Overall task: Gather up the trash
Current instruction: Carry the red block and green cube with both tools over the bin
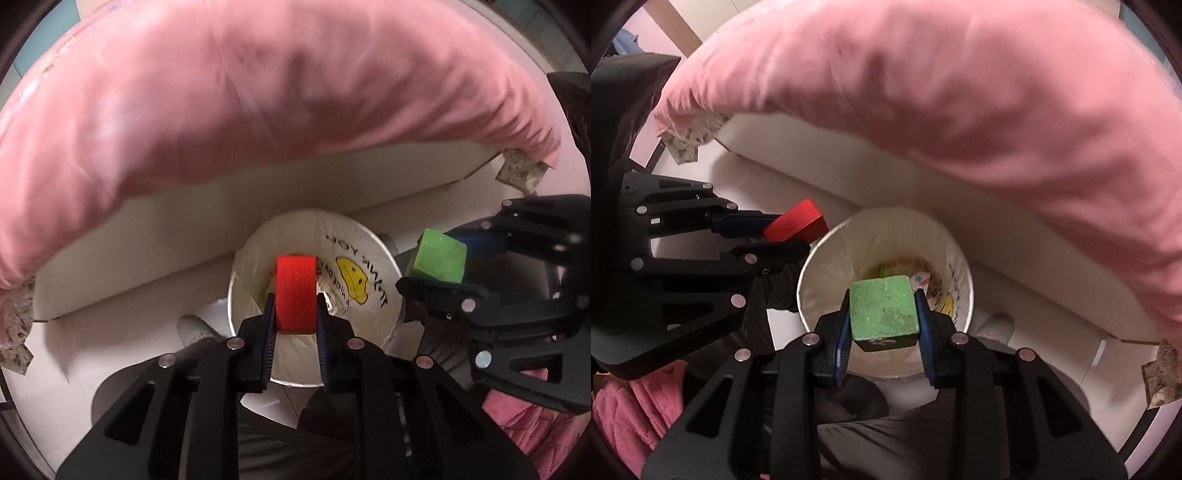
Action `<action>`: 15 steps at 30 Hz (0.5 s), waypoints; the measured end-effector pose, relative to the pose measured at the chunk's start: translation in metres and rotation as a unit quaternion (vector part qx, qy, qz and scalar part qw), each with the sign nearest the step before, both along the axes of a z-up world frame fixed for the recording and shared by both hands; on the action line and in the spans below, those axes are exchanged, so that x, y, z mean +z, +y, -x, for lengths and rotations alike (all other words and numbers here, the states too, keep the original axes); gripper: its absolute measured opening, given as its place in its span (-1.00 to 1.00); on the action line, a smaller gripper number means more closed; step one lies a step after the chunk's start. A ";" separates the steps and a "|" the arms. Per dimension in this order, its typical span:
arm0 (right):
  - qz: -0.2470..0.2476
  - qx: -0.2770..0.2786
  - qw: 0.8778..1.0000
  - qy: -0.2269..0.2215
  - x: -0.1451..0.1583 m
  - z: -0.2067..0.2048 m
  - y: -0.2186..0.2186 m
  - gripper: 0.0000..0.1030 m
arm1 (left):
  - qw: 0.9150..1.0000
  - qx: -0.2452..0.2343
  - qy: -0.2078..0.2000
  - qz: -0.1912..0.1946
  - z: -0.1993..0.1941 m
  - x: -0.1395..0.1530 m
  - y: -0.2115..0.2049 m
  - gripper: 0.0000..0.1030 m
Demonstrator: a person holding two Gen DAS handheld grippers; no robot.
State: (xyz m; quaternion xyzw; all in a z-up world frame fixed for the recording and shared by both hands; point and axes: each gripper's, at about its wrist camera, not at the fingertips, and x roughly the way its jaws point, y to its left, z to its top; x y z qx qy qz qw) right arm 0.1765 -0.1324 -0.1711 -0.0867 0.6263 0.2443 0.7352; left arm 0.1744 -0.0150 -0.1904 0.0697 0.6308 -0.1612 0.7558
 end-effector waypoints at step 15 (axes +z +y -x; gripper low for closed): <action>0.022 -0.008 0.996 0.091 -0.082 -0.016 0.007 -0.36 | 0.996 0.005 0.088 -0.012 -0.020 -0.078 -0.003 -0.57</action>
